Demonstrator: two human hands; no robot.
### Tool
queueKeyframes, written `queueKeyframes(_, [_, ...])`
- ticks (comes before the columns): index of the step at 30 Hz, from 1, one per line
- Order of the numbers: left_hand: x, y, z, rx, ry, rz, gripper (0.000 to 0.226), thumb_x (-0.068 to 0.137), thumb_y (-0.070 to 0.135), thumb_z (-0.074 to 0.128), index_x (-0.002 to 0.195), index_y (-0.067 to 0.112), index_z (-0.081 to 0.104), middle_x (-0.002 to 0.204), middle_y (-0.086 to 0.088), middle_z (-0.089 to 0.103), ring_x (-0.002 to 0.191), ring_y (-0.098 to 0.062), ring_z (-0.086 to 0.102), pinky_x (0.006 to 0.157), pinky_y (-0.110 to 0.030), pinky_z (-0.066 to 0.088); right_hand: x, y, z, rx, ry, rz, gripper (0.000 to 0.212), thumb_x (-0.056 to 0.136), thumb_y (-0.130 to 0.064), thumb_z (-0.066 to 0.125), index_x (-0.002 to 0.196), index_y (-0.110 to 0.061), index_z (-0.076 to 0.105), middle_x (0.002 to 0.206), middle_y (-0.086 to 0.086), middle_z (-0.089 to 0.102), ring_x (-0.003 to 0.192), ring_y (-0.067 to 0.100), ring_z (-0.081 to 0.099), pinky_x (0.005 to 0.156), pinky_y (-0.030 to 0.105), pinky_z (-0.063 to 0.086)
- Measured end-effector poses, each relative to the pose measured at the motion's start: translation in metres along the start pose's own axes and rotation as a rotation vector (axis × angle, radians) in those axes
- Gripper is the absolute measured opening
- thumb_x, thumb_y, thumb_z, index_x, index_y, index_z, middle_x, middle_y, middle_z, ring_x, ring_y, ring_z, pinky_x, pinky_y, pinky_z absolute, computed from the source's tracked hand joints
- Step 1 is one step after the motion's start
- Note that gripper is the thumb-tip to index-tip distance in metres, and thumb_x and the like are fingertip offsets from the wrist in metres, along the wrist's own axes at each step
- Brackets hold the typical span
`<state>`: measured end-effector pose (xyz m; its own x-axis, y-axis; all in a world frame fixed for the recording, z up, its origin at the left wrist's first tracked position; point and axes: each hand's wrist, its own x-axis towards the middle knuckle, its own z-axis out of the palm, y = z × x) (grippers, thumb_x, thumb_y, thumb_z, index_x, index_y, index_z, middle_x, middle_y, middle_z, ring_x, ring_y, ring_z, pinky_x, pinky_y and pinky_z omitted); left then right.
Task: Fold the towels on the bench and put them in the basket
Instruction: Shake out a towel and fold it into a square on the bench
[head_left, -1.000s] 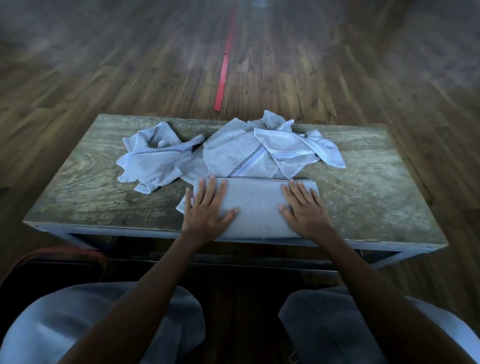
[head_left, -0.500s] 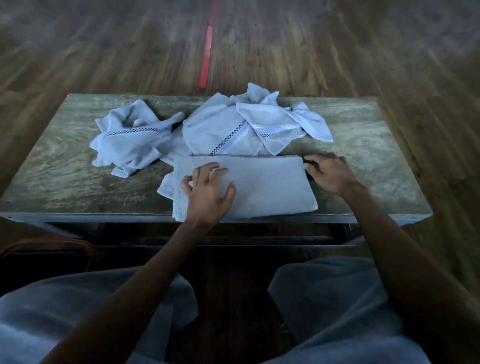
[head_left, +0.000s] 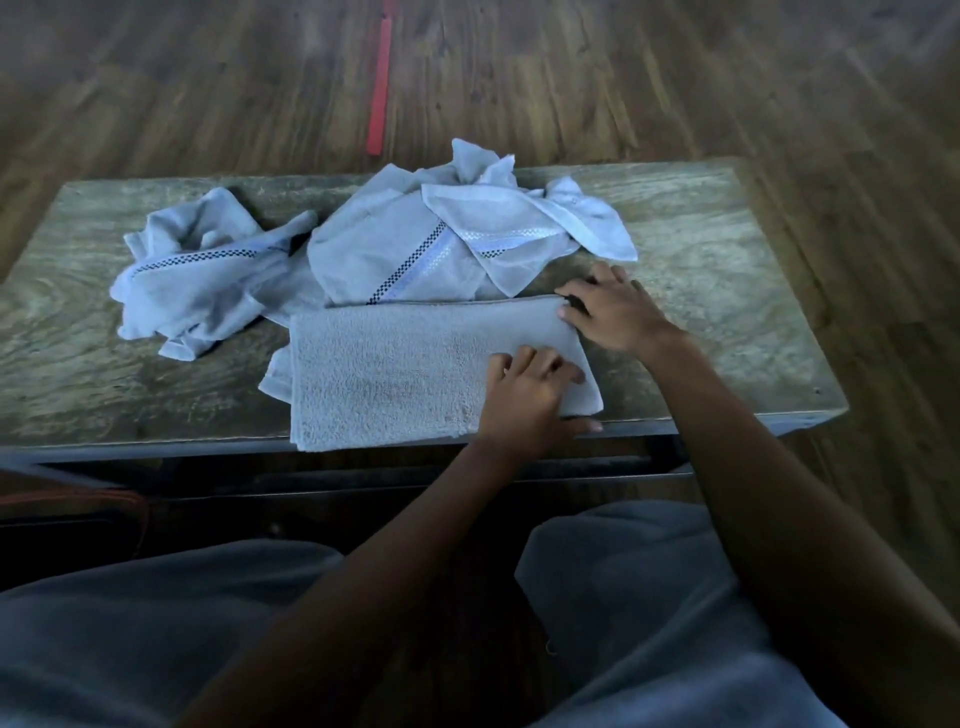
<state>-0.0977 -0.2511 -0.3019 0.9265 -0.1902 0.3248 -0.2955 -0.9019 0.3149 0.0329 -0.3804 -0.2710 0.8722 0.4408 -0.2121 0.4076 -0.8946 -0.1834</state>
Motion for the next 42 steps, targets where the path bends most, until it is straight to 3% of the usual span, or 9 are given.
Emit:
queueKeyframes(6, [-0.003, 0.007, 0.009, -0.002, 0.037, 0.087, 0.032, 0.069, 0.055, 0.055, 0.08, 0.027, 0.068, 0.083, 0.008, 0.061, 0.082, -0.018, 0.053, 0.068, -0.033, 0.032, 0.0, -0.002, -0.001, 0.172, 0.02, -0.009, 0.027, 0.093, -0.037, 0.052, 0.113, -0.018, 0.051, 0.124, 0.006, 0.042, 0.123, 0.026, 0.035, 0.098, 0.043, 0.033])
queueKeyframes(11, [0.0, 0.007, 0.002, -0.058, 0.016, 0.034, 0.021, 0.081, 0.039, 0.053, 0.078, 0.021, 0.064, 0.077, 0.005, 0.062, 0.078, -0.02, 0.057, 0.066, -0.033, 0.037, 0.0, -0.003, -0.002, 0.452, 0.031, 0.002, 0.014, 0.089, -0.024, 0.058, 0.095, -0.014, 0.051, 0.097, 0.001, 0.047, 0.089, 0.017, 0.047, 0.075, 0.031, 0.039])
queueKeyframes(14, [-0.004, 0.008, -0.01, -0.116, 0.074, 0.024, 0.018, 0.089, 0.029, 0.051, 0.084, 0.013, 0.057, 0.079, -0.001, 0.064, 0.075, -0.024, 0.06, 0.066, -0.035, 0.036, -0.006, -0.008, -0.01, 0.646, 0.037, 0.084, 0.015, 0.087, -0.021, 0.057, 0.096, -0.01, 0.053, 0.085, 0.0, 0.051, 0.073, 0.013, 0.047, 0.062, 0.029, 0.036])
queueKeyframes(18, [-0.017, 0.003, -0.035, -0.179, 0.184, -0.029, 0.022, 0.09, 0.018, 0.05, 0.112, 0.018, 0.051, 0.096, -0.003, 0.067, 0.085, -0.022, 0.06, 0.075, -0.034, 0.037, -0.022, -0.021, -0.023, 0.831, 0.127, 0.027, 0.02, 0.088, -0.011, 0.056, 0.107, -0.014, 0.054, 0.094, 0.0, 0.055, 0.082, 0.011, 0.052, 0.072, 0.026, 0.04])
queueKeyframes(20, [-0.026, -0.001, -0.052, -0.203, 0.227, -0.031, 0.024, 0.088, 0.011, 0.05, 0.11, 0.018, 0.055, 0.092, -0.004, 0.063, 0.077, -0.022, 0.055, 0.071, -0.033, 0.037, -0.034, -0.032, -0.037, 0.917, 0.132, -0.027, 0.034, 0.09, -0.005, 0.051, 0.119, -0.021, 0.052, 0.083, 0.006, 0.053, 0.07, 0.012, 0.05, 0.064, 0.022, 0.041])
queueKeyframes(23, [-0.045, -0.007, -0.079, -0.295, 0.303, -0.066, 0.016, 0.088, 0.007, 0.048, 0.097, 0.012, 0.061, 0.093, -0.003, 0.059, 0.069, -0.023, 0.053, 0.067, -0.036, 0.043, -0.047, -0.055, -0.061, 0.991, 0.124, -0.034, 0.026, 0.091, -0.002, 0.046, 0.102, -0.02, 0.061, 0.064, 0.006, 0.045, 0.05, 0.005, 0.045, 0.049, 0.014, 0.039])
queueKeyframes(32, [-0.096, -0.031, -0.138, -0.419, 0.493, -0.327, 0.017, 0.085, 0.026, 0.064, 0.077, 0.016, 0.052, 0.075, 0.014, 0.052, 0.071, 0.0, 0.05, 0.07, -0.02, 0.04, -0.049, -0.138, -0.117, 0.669, -0.145, -0.235, 0.035, 0.084, 0.014, 0.049, 0.107, -0.01, 0.06, 0.068, 0.001, 0.052, 0.059, 0.004, 0.051, 0.056, 0.011, 0.038])
queueKeyframes(38, [-0.127, -0.063, -0.147, -0.531, 0.515, -0.52, 0.019, 0.087, 0.021, 0.066, 0.083, 0.015, 0.048, 0.073, 0.007, 0.059, 0.071, -0.008, 0.059, 0.066, -0.031, 0.051, -0.017, -0.194, -0.12, 0.324, -0.146, -0.339, 0.012, 0.083, -0.014, 0.07, 0.095, -0.015, 0.066, 0.067, -0.006, 0.051, 0.061, 0.006, 0.047, 0.056, 0.012, 0.037])
queueKeyframes(42, [-0.135, -0.083, -0.143, -0.601, 0.535, -0.679, 0.021, 0.084, 0.017, 0.069, 0.1, 0.012, 0.055, 0.071, 0.006, 0.067, 0.067, -0.01, 0.061, 0.063, -0.02, 0.047, 0.012, -0.227, -0.099, 0.243, -0.151, -0.391, 0.013, 0.078, -0.027, 0.072, 0.088, -0.021, 0.066, 0.079, -0.009, 0.057, 0.074, 0.007, 0.052, 0.068, 0.023, 0.042])
